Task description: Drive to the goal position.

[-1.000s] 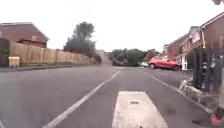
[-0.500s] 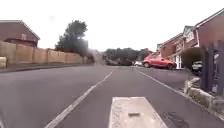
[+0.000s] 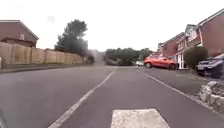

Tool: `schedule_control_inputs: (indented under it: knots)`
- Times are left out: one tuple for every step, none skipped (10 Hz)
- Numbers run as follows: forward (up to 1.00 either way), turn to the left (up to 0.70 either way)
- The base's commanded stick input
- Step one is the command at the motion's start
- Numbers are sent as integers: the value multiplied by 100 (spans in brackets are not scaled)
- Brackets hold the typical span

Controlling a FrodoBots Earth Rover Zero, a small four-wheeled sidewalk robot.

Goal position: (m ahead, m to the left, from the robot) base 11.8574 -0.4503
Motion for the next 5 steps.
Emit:
schedule_control_inputs:
  knots:
    - [98,-39]
    - [98,-39]
    - [98,-27]
    - [98,-6]
    - [98,0]
